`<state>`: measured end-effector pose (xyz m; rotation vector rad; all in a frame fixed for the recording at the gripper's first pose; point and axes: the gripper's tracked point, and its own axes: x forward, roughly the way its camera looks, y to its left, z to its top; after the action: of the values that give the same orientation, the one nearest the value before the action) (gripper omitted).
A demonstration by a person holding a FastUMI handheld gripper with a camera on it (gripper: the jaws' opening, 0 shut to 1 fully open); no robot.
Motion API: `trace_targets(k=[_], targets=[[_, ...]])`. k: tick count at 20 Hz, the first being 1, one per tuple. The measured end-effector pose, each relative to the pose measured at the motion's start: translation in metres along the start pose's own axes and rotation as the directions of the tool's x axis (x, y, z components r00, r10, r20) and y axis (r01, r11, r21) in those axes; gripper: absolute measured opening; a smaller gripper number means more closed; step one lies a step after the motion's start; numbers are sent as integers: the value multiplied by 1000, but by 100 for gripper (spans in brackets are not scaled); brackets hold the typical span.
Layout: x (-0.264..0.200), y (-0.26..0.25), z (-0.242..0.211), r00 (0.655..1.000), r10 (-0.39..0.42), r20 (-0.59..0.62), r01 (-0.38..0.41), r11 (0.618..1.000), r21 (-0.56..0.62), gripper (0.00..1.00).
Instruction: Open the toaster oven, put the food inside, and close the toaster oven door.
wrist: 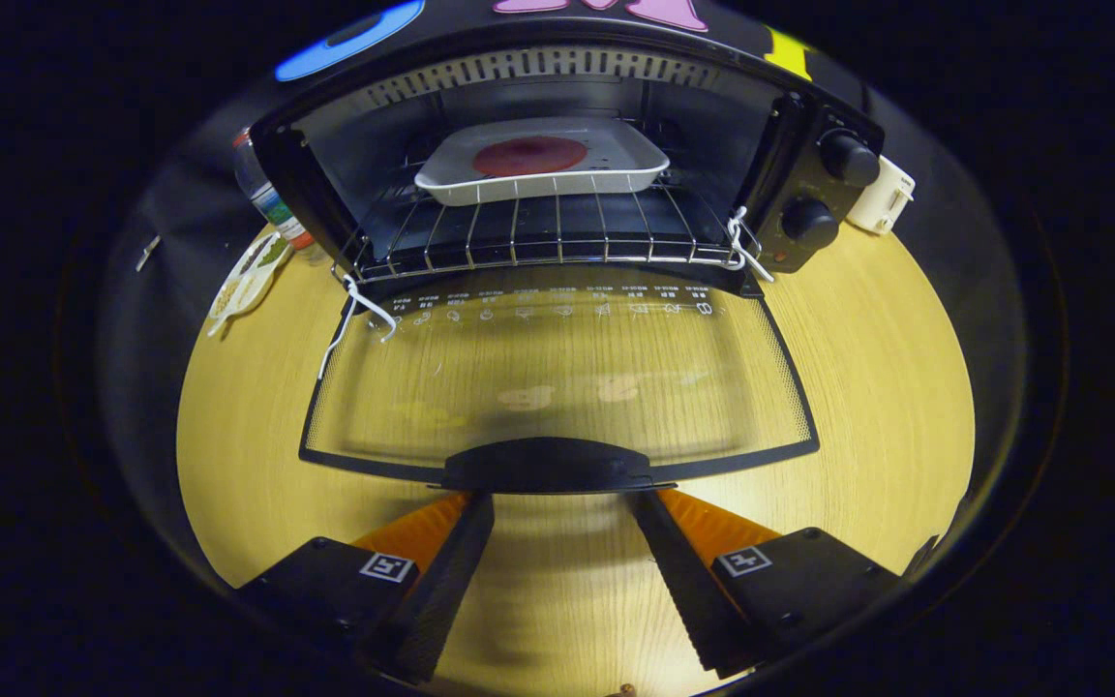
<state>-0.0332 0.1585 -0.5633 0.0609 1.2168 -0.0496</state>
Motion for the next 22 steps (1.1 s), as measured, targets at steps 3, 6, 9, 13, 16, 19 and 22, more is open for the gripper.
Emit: trace_targets(k=[3, 6, 9, 13, 16, 19, 22], targets=[[-11, 2, 4, 999, 32, 13, -32, 999, 28, 98], [-25, 2, 8, 996, 74, 45, -76, 996, 45, 98], [-44, 3, 20, 987, 92, 131, -94, 996, 10, 98], [-81, -4, 55, 941, 81, 327, -62, 996, -67, 98], [-107, -11, 64, 919, 86, 386, -69, 996, -57, 99], [-126, -29, 53, 911, 69, 407, -43, 996, -73, 99], [-147, -54, 54, 892, 67, 447, -42, 997, -66, 99]])
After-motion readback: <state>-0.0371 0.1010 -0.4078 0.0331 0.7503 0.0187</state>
